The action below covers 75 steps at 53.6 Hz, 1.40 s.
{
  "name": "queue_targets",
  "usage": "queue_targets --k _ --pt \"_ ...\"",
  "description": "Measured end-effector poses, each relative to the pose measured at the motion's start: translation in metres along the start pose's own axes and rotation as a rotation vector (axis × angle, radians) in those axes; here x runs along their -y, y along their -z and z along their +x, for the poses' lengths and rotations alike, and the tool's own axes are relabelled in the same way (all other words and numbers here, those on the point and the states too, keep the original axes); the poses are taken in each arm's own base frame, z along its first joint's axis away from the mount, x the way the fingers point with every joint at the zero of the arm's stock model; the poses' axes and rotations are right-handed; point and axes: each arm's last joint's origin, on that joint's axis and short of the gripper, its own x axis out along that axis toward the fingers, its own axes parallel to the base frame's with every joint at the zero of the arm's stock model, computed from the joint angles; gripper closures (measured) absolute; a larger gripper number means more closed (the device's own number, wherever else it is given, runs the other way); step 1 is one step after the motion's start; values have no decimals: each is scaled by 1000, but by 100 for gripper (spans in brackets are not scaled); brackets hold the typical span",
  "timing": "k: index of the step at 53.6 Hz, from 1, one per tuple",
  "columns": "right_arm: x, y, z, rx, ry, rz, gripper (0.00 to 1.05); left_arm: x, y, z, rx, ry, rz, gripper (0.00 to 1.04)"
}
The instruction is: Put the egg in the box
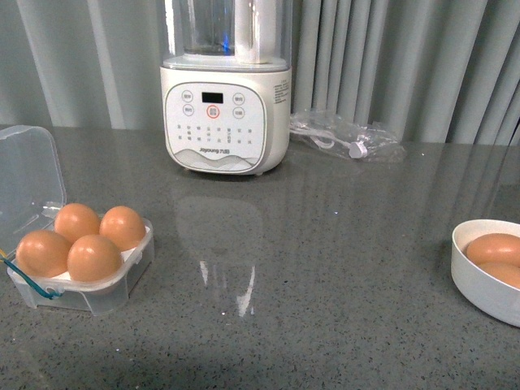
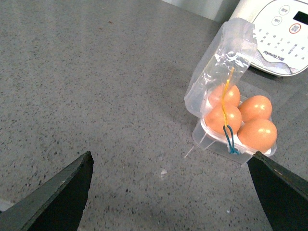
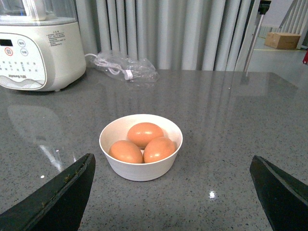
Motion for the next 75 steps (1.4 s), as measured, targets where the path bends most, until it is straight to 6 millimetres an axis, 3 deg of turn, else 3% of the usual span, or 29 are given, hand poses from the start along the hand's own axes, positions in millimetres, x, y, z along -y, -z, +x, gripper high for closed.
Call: queue_targets --k 9,23,40,55,66,75 --pt "0 0 0 0 0 0 7 -9 -17 26 11 -26 40 7" --pt "0 0 0 0 0 0 7 -7 -38 66 -4 -16 118 7" --pt "0 0 0 0 0 0 7 -14 -46 115 -57 -3 180 7" --pt "0 0 0 0 0 0 7 -18 -35 131 -75 -17 192 7" --pt "0 0 0 0 0 0 7 6 -32 133 -57 63 198 7" --pt "0 0 0 0 0 0 7 42 -34 120 -16 204 203 7"
